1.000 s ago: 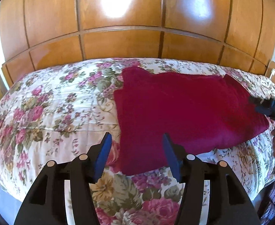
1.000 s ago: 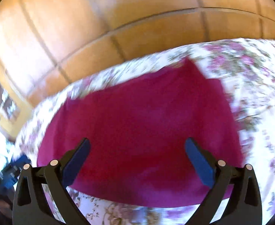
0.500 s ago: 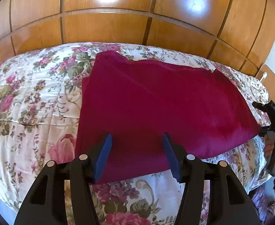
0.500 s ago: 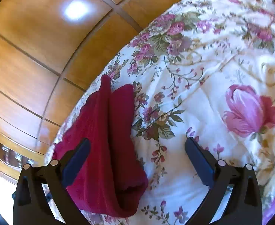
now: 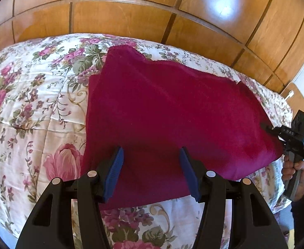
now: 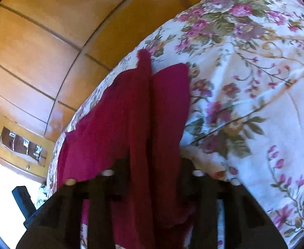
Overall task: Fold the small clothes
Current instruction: 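Grasp the maroon sweater edge with the right gripper and lift it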
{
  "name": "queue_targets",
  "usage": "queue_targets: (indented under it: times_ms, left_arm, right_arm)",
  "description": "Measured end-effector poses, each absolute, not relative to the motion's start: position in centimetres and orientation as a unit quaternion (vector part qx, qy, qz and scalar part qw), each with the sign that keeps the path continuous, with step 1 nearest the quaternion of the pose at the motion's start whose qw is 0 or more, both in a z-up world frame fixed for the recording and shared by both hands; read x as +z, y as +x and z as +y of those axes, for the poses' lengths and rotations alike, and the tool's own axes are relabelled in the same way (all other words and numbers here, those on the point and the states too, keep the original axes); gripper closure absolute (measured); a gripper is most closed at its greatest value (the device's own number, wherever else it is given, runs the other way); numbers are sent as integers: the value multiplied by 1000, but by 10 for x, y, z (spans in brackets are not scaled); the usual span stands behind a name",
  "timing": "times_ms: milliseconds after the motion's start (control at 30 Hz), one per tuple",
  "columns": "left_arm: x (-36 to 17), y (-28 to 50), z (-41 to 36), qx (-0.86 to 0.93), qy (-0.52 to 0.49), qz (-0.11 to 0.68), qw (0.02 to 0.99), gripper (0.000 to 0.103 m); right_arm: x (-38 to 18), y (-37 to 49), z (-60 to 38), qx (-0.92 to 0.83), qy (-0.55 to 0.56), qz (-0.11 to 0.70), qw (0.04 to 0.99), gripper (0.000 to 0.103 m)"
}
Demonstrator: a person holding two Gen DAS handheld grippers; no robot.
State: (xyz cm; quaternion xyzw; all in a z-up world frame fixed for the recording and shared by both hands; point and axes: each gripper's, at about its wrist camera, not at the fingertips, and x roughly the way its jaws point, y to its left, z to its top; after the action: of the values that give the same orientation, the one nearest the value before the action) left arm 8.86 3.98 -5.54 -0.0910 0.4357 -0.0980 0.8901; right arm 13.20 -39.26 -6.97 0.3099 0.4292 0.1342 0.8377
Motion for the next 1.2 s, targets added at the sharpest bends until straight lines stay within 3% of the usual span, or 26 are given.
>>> queue_targets:
  times_ms: [233,567,733,1000,1067,1133,1200]
  left_arm:
    - [-46,78,57,-123,-138,432,883,48]
    - [-43,60,110,-133,-234,416,869,48]
    - [-37,51,138,-119,-254,399,873,48]
    - [-33,43,171,-114,-296,386,866,48]
    - [-32,46,173,-122,-307,386,861,48]
    - [-31,53,174,-131,-315,386,857,48]
    - [-29,59,173,-144,-322,386,853,39]
  right_arm:
    - [-15,127,-365,164,292,392,857,83]
    - [65,139,-239,247,218,369,869,84]
    - [53,151,-153,272,170,400,859,84]
    - [-12,154,-31,271,35,464,843,84]
    - [-16,146,-27,283,16,459,842,78]
    - [-11,136,-32,321,28,445,835,52]
    - [-2,125,-41,349,40,430,832,44]
